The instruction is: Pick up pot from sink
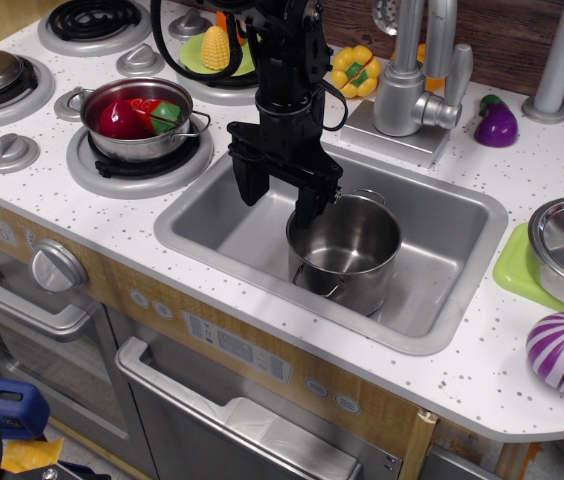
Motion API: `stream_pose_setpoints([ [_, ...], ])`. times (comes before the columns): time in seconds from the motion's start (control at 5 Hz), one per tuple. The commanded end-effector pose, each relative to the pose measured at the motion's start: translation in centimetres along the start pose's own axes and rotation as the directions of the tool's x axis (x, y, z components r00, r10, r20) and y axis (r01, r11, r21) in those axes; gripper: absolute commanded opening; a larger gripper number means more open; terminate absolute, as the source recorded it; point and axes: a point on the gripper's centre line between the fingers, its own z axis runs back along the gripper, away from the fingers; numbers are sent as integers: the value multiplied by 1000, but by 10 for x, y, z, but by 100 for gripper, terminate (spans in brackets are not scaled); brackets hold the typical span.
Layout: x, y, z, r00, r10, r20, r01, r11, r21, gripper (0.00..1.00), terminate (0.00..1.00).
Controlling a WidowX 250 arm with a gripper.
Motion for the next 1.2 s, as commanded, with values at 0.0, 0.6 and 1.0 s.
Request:
stream_pose_setpoints([
  [0.0, 0, 0, 0, 1000, 0, 0, 0, 1000, 0, 100, 0],
  [0.6, -1, 3, -26, 998, -40, 52, 43, 997, -62, 0, 0],
  [1.0, 1, 4, -25, 996, -52, 78, 58, 995, -83, 0, 0],
])
